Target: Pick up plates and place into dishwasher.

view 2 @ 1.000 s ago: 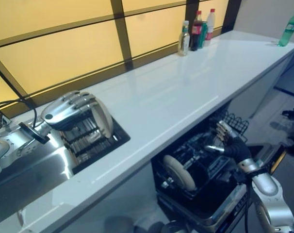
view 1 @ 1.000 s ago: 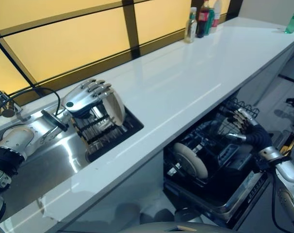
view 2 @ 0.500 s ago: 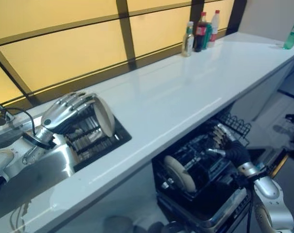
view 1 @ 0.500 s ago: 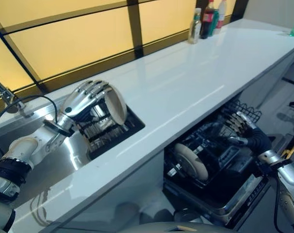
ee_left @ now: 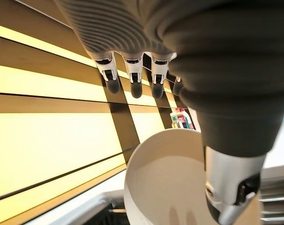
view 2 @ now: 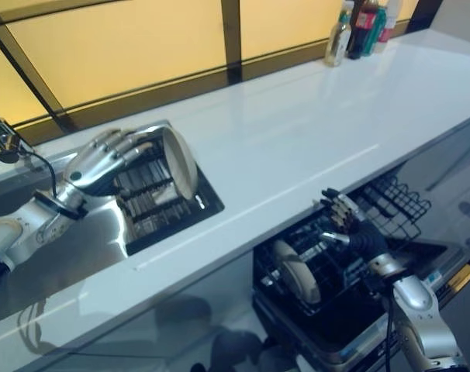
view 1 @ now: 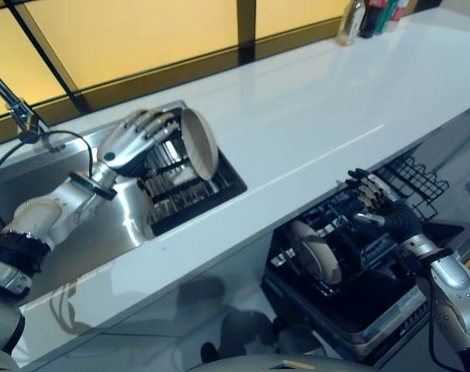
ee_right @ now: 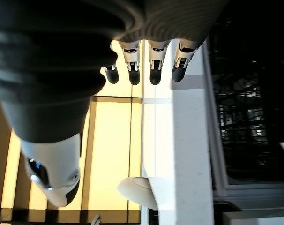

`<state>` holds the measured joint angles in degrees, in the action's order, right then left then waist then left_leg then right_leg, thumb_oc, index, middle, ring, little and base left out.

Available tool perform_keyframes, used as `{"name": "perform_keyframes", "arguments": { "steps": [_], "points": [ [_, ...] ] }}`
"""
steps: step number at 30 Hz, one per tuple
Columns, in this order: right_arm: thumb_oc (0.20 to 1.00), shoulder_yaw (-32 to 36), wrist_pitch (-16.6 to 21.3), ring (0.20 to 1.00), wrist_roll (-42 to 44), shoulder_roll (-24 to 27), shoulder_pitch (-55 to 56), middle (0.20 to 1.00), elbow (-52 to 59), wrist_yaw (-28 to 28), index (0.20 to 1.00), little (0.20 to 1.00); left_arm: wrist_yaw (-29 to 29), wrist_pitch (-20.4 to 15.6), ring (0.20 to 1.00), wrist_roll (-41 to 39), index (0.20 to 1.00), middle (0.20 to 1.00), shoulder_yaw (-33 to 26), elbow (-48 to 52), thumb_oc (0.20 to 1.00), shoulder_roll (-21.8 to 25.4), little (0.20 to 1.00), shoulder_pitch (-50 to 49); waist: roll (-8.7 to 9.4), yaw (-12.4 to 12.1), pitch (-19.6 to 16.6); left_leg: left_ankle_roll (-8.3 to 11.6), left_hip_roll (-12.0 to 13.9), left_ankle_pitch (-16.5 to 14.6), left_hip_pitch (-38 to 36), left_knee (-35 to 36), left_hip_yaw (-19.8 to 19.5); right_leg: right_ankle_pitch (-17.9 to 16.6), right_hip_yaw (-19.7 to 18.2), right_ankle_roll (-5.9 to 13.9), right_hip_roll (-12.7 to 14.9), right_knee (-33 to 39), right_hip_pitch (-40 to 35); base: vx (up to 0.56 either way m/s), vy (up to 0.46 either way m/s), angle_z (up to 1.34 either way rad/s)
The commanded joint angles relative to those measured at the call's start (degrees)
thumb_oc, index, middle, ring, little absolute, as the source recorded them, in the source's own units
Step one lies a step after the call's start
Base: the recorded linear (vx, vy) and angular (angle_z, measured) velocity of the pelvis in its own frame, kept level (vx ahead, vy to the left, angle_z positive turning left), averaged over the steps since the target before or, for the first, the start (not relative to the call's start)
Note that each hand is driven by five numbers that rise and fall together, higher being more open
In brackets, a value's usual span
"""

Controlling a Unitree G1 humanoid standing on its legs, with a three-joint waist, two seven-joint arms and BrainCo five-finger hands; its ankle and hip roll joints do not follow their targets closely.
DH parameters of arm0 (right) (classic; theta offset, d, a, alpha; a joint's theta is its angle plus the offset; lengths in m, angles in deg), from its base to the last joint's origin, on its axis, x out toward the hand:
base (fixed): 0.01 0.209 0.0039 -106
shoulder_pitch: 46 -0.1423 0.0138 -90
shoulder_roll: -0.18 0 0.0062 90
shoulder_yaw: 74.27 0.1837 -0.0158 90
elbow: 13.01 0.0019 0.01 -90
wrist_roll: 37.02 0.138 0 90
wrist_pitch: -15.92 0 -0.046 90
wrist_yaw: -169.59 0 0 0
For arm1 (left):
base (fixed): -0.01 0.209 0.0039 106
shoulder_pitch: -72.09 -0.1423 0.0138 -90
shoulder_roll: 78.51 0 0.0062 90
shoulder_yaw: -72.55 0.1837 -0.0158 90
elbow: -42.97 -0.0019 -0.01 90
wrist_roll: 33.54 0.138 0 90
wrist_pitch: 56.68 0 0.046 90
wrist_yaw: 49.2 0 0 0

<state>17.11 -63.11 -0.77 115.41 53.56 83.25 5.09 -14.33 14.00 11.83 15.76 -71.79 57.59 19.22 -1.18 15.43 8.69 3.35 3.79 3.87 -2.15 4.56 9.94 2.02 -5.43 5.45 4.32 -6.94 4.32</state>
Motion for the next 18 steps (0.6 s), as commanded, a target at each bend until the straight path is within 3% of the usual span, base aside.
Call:
{"name": "perform_keyframes", "arguments": {
  "steps": [1,12,18],
  "points": [
    [1.000,0.25,4.12,1.000,2.62,1.69,-3.73,1.000,2.90,-0.47,1.000,1.000,2.14,2.34,1.000,-2.33,1.000,1.000,-0.85,-0.80,1.000,2.11,1.000,7.27,1.07,1.60,-0.51,-2.08,1.26,-3.31,2.75,-5.25,2.18,-3.01,-1.71,2.80,-0.70,-1.80,4.93,0.00,0.000,0.00],
    [1.000,2.21,3.82,1.000,2.87,2.80,-3.33,1.000,1.91,2.48,1.000,1.000,-2.42,0.85,1.000,-2.00,1.000,1.000,5.46,-7.91,1.000,0.40,1.000,15.66,0.81,4.16,0.76,-1.32,1.86,-3.00,3.02,-5.95,3.62,-2.95,-2.62,3.27,-0.17,-2.62,5.53,0.01,0.001,-0.02],
    [1.000,3.07,3.72,1.000,2.52,3.56,-2.92,1.000,2.59,2.56,1.000,1.000,-8.36,-0.18,1.000,-5.42,1.000,1.000,7.92,-9.91,1.000,-0.21,1.000,18.01,0.69,5.12,1.60,-1.22,1.98,-2.90,4.06,-6.85,3.34,-2.65,-3.65,3.23,-0.24,-3.60,6.34,0.02,-0.006,-0.03]
  ]
}}
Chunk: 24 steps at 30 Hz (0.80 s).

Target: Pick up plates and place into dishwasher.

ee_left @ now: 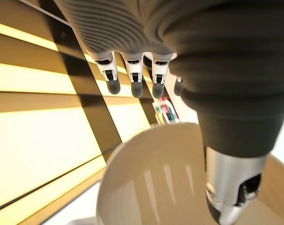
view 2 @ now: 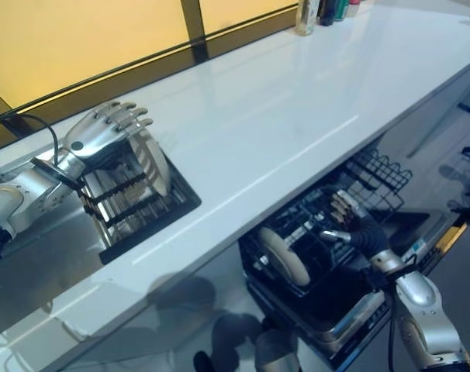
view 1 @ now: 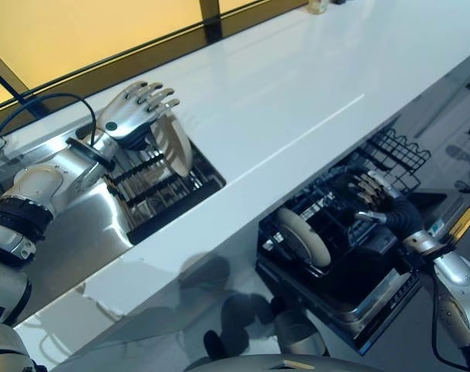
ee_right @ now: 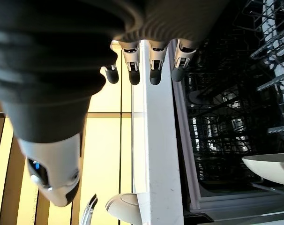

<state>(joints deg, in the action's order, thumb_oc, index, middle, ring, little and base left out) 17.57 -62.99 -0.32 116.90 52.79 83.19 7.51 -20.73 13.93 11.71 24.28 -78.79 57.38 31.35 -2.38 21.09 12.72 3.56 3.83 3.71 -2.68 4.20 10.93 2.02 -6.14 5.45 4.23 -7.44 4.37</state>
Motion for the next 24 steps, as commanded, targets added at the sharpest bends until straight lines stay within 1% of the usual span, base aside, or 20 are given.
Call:
{"name": "perform_keyframes", "arguments": {
  "steps": [1,3,6,10,14,15,16,17,18,20,24],
  "points": [
    [1.000,2.66,3.67,1.000,2.05,2.07,-2.37,1.000,2.52,0.06,1.000,1.000,-3.51,-0.48,1.000,-5.85,1.000,1.000,-0.11,-3.02,1.000,-0.05,1.000,6.60,1.88,-0.48,-2.19,-1.41,1.95,-2.73,4.82,-6.60,2.28,-2.66,-3.05,3.23,-0.15,-3.20,6.51,0.00,0.000,0.00],
    [1.000,2.62,3.65,1.000,2.10,2.29,-2.90,1.000,2.54,-0.29,1.000,1.000,-5.59,-0.32,1.000,-5.85,1.000,1.000,1.80,-2.64,1.000,0.34,1.000,8.35,1.69,-0.17,-1.54,-1.34,1.94,-2.69,5.29,-6.92,2.07,-2.67,-3.37,3.25,-0.22,-3.57,6.99,-0.01,0.004,-0.06],
    [1.000,3.50,3.19,1.000,2.68,3.03,-2.71,1.000,3.00,0.24,1.000,1.000,-6.70,0.57,1.000,-5.88,1.000,1.000,4.08,-2.58,1.000,1.16,1.000,10.82,1.34,0.54,-1.07,-1.25,1.92,-2.70,5.38,-7.22,2.01,-2.54,-3.97,3.22,-0.26,-4.01,7.18,0.03,0.028,-0.05],
    [1.000,4.52,3.35,1.000,2.42,3.13,-1.42,1.000,3.04,1.47,1.000,1.000,-5.86,1.68,1.000,-3.40,1.000,1.000,5.59,-2.94,1.000,1.59,1.000,12.27,0.98,1.33,-1.12,-1.15,1.96,-2.92,5.07,-7.60,2.03,-2.28,-4.35,3.29,-0.10,-4.30,6.95,0.07,0.013,-0.04],
    [1.000,4.50,4.15,1.000,2.37,3.47,-1.19,1.000,2.62,1.16,1.000,1.000,-4.66,3.36,1.000,0.05,1.000,1.000,7.10,-3.31,1.000,1.55,1.000,14.05,0.97,1.75,-0.67,-1.04,1.99,-2.93,5.63,-8.14,1.87,-2.18,-4.61,3.20,-0.10,-4.74,7.48,0.01,0.000,0.00],
    [1.000,4.62,4.14,1.000,2.47,3.64,-1.21,1.000,2.77,0.96,1.000,1.000,-5.18,3.87,1.000,0.96,1.000,1.000,7.33,-3.47,1.000,1.51,1.000,14.33,0.97,1.86,-0.49,-1.00,2.01,-2.90,5.78,-8.18,1.80,-2.17,-4.69,3.18,-0.15,-4.78,7.62,0.00,0.000,0.00],
    [1.000,4.72,4.12,1.000,2.50,3.72,-1.25,1.000,2.87,0.84,1.000,1.000,-5.84,4.17,0.818,1.55,0.818,0.818,7.59,-3.77,0.818,1.51,0.818,14.59,0.97,1.94,-0.36,-0.99,2.01,-2.89,5.94,-8.23,1.77,-2.17,-4.74,3.15,-0.19,-4.84,7.77,-0.03,0.004,-0.01],
    [1.000,4.82,4.18,1.000,2.66,3.97,-1.41,1.000,3.00,0.75,1.000,1.000,-6.67,4.45,0.460,2.02,0.460,0.460,8.37,-4.38,0.460,1.73,0.460,15.22,1.00,2.08,-0.05,-0.99,2.03,-2.86,6.22,-8.33,1.77,-2.21,-4.78,3.10,-0.21,-4.94,8.07,-0.04,0.006,-0.01],
    [1.000,4.85,4.21,1.000,2.70,4.05,-1.52,1.000,3.03,0.67,1.000,1.000,-7.13,4.45,0.200,2.18,0.200,0.200,8.85,-4.69,0.200,1.80,0.200,15.63,1.04,2.12,0.13,-0.97,2.06,-2.84,6.36,-8.38,1.78,-2.24,-4.78,3.09,-0.20,-5.00,8.21,-0.06,0.004,-0.02],
    [1.000,4.78,4.18,1.000,2.68,4.18,-2.02,1.000,3.33,0.26,1.000,1.000,-8.91,4.79,0.200,1.81,0.200,0.200,10.49,-5.35,0.200,2.12,0.200,16.93,1.17,2.26,0.73,-0.90,2.16,-2.71,6.86,-8.58,1.90,-2.36,-4.71,3.10,-0.10,-5.12,8.60,-0.07,-0.001,-0.03],
    [1.000,4.76,4.26,1.000,2.50,4.06,-1.90,1.000,3.43,0.24,1.000,1.000,-12.19,5.47,0.200,1.83,0.200,0.200,11.93,-5.21,0.200,2.03,0.200,17.77,1.25,2.38,1.00,-0.95,2.25,-2.75,6.98,-8.88,1.92,-2.25,-4.58,3.08,0.03,-5.31,8.60,-0.01,-0.002,-0.03]
  ]
}}
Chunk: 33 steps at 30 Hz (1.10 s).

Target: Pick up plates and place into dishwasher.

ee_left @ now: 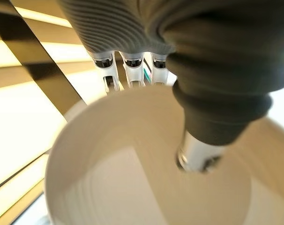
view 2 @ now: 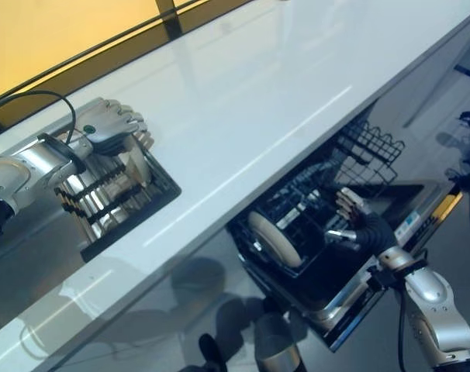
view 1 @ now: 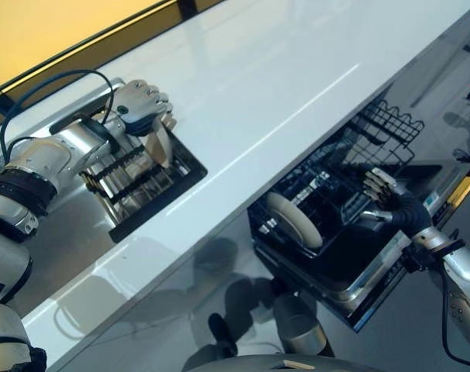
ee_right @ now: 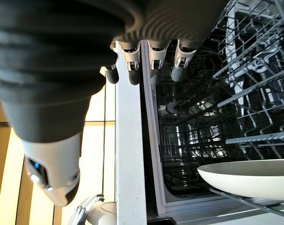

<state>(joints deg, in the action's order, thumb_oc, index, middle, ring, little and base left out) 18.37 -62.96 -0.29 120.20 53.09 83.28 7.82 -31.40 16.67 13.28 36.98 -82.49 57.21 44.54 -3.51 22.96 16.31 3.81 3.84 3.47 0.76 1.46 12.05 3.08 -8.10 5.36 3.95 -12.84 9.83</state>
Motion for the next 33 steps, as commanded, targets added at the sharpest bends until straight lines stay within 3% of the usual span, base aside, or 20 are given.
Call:
{"name": "perform_keyframes", "arguments": {
  "steps": [1,13,23,27,31,33],
  "points": [
    [1.000,3.99,4.27,1.000,2.45,0.78,-2.14,1.000,3.31,-0.02,1.000,1.000,-1.67,2.73,0.200,0.14,0.200,0.200,-0.55,-1.70,0.200,2.18,0.200,4.74,2.37,0.53,-2.58,-1.19,2.25,-2.52,3.49,-6.16,0.78,-3.29,-2.59,3.16,0.35,0.08,3.06,0.00,0.000,0.00],
    [1.000,4.05,4.55,1.000,1.79,-0.23,-1.94,1.000,3.50,-0.28,1.000,1.000,2.70,2.57,0.200,2.37,0.200,0.200,-0.61,-2.52,0.200,2.91,0.200,5.72,2.21,0.30,-2.75,-1.22,2.19,-2.48,2.84,-5.37,0.71,-3.06,-2.29,3.02,0.54,0.81,2.00,-0.01,0.000,0.02],
    [1.000,5.05,4.05,1.000,0.95,-1.71,0.84,1.000,4.41,-0.48,1.000,1.000,12.49,0.99,0.200,2.01,0.200,0.200,-6.04,0.12,0.200,5.86,0.200,1.14,1.77,-0.59,-6.12,-1.29,1.94,-2.94,-0.41,-3.33,1.42,-2.94,-1.77,3.26,0.84,3.60,-1.78,0.04,-0.003,0.01],
    [1.000,5.60,3.64,1.000,0.75,-2.53,1.88,1.000,4.21,-0.85,1.000,1.000,15.90,-0.78,0.200,-0.68,0.200,0.200,-9.09,1.52,0.200,8.14,0.200,-1.25,1.38,-1.25,-7.91,-1.40,1.82,-3.29,-1.76,-2.71,1.58,-2.78,-1.60,3.37,0.84,4.21,-3.03,0.03,0.003,0.00],
    [1.000,5.82,3.95,1.000,0.78,-3.28,2.92,1.000,3.63,-2.43,1.000,1.000,19.33,-2.72,0.200,-12.82,0.200,0.200,-14.24,2.91,0.200,9.38,0.200,-3.99,1.28,-2.03,-9.52,-1.54,1.61,-3.53,-3.03,-1.69,1.64,-2.74,-1.50,3.56,0.85,5.16,-4.20,0.00,0.000,0.00],
    [1.000,5.79,4.38,1.000,0.14,-4.22,3.19,1.000,3.28,-3.30,1.000,1.000,20.36,-4.34,0.200,-15.14,0.200,0.200,-18.38,3.90,0.200,8.93,0.200,-7.09,1.32,-2.40,-10.11,-1.61,1.51,-3.70,-3.60,-1.27,1.68,-2.76,-1.49,3.59,0.79,5.70,-4.76,-0.02,0.008,0.00]
  ]
}}
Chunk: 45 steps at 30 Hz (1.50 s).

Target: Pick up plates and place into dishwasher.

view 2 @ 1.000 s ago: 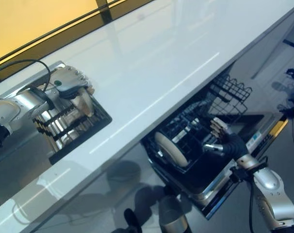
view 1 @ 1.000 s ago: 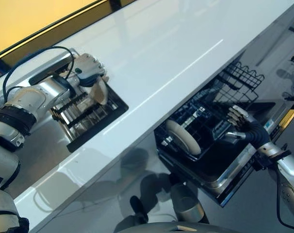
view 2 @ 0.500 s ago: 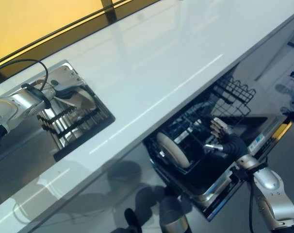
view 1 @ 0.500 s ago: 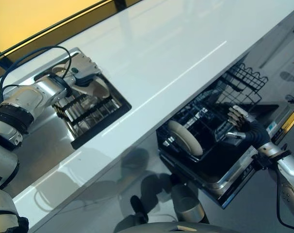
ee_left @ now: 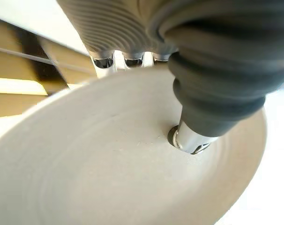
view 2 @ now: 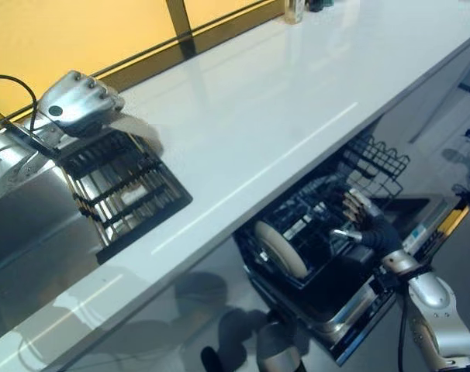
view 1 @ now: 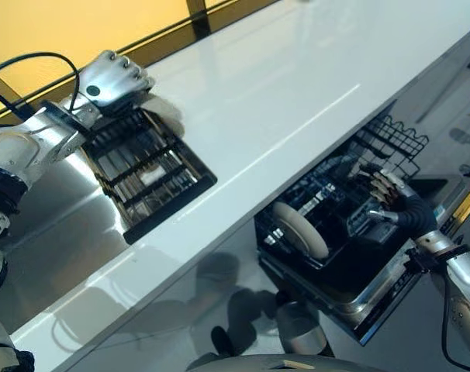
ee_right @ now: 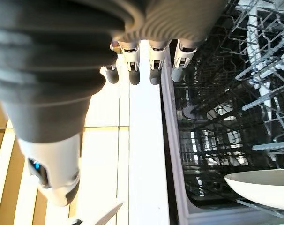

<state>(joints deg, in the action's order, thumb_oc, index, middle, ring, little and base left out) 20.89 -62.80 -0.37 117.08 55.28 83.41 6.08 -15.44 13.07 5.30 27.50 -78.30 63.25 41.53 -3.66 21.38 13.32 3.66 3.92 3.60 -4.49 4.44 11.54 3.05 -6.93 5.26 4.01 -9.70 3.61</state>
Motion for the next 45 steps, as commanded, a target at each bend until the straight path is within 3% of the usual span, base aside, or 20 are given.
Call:
{"name": "perform_keyframes", "arguments": {
  "steps": [1,8,11,14,17,22,29,37,45],
  "points": [
    [1.000,3.24,4.35,1.000,-0.01,-1.65,1.01,1.000,2.81,-2.24,1.000,1.000,4.76,-2.10,0.200,-8.52,0.200,0.200,-11.42,0.78,0.200,2.52,0.200,-6.27,1.59,-1.17,-7.59,-1.54,1.40,-3.97,1.29,-4.02,2.24,-2.74,-2.63,3.69,0.68,2.87,1.14,-0.04,0.014,0.00],
    [1.000,2.95,4.97,1.000,-2.74,-3.84,0.34,1.000,2.70,-6.78,1.000,1.000,0.89,-9.07,0.200,-20.35,0.200,0.200,-24.63,7.14,0.200,-2.00,0.200,-16.44,1.83,-2.40,-10.04,-1.92,1.11,-4.63,-0.35,-3.09,2.17,-2.83,-2.87,3.72,0.19,4.28,-0.39,-0.05,0.001,0.02],
    [1.000,2.27,6.54,1.000,-8.97,-4.44,-0.90,1.000,3.60,-12.49,1.000,1.000,-5.08,-10.92,0.200,-26.64,0.200,0.200,-31.43,13.65,0.200,-7.45,0.200,-21.88,2.35,-3.09,-11.06,-2.22,0.75,-5.06,-0.84,-3.08,1.82,-3.12,-3.25,3.71,-0.16,4.92,-0.87,-0.10,-0.012,0.01],
    [1.000,1.23,6.99,1.000,-14.93,-4.98,-2.87,1.000,4.79,-17.29,1.000,1.000,-11.36,-11.23,0.200,-33.67,0.200,0.200,-34.65,19.49,0.200,-13.65,0.200,-25.22,2.57,-3.64,-11.63,-2.54,0.54,-5.40,-1.05,-3.28,1.49,-3.19,-3.56,3.56,-0.57,4.76,-0.96,-0.09,0.003,-0.01],
    [1.000,0.24,7.38,1.000,-16.09,-5.70,-4.88,1.000,5.20,-18.71,1.000,1.000,-16.67,-10.46,0.200,-42.10,0.200,0.200,-36.30,25.13,0.200,-20.00,0.200,-28.21,2.71,-4.02,-12.05,-2.83,0.32,-5.74,-1.36,-3.38,1.05,-3.08,-3.86,3.42,-0.93,4.24,-0.97,-0.08,0.003,-0.02],
    [1.000,-1.12,8.18,1.000,-15.70,-7.82,-7.36,1.000,4.61,-18.01,1.000,1.000,-24.11,-8.67,0.200,-53.25,0.200,0.200,-37.03,32.61,0.200,-31.14,0.200,-33.06,3.14,-4.54,-12.72,-3.17,-0.01,-6.05,-1.79,-3.26,0.62,-3.75,-4.07,3.43,-1.22,3.93,-0.96,-0.05,-0.005,-0.05],
    [1.000,-2.30,4.81,1.000,-1.79,-10.36,-10.24,1.000,5.62,-5.94,1.000,1.000,-31.45,-5.90,0.200,-61.45,0.200,0.200,-36.27,36.81,0.200,-39.79,0.200,-36.39,3.75,-5.24,-13.36,-3.42,-0.66,-6.33,-1.57,-3.45,0.49,-4.26,-3.99,3.12,-1.38,4.83,-0.97,-0.03,-0.018,-0.06],
    [1.000,-5.58,4.85,1.000,0.45,-12.21,-16.00,1.000,7.19,-3.84,1.000,1.000,-33.92,-4.41,0.200,-66.81,0.200,0.200,-33.31,36.15,0.200,-45.01,0.200,-35.73,3.68,-6.06,-13.73,-4.03,-1.25,-6.98,-1.15,-4.09,0.51,-4.30,-3.89,2.93,-1.17,4.60,-0.59,-0.02,-0.008,-0.03],
    [1.000,-11.30,-0.20,1.000,-2.86,-14.07,-25.63,1.000,6.77,-7.35,1.000,1.000,-35.26,-2.37,0.200,-67.08,0.200,0.200,-30.06,36.76,0.200,-47.67,0.200,-34.81,3.75,-8.31,-14.39,-4.05,-1.68,-6.94,-0.94,-4.08,-0.95,-4.55,-2.52,2.70,-0.76,5.31,-1.29,0.00,-0.001,0.01]
  ]
}}
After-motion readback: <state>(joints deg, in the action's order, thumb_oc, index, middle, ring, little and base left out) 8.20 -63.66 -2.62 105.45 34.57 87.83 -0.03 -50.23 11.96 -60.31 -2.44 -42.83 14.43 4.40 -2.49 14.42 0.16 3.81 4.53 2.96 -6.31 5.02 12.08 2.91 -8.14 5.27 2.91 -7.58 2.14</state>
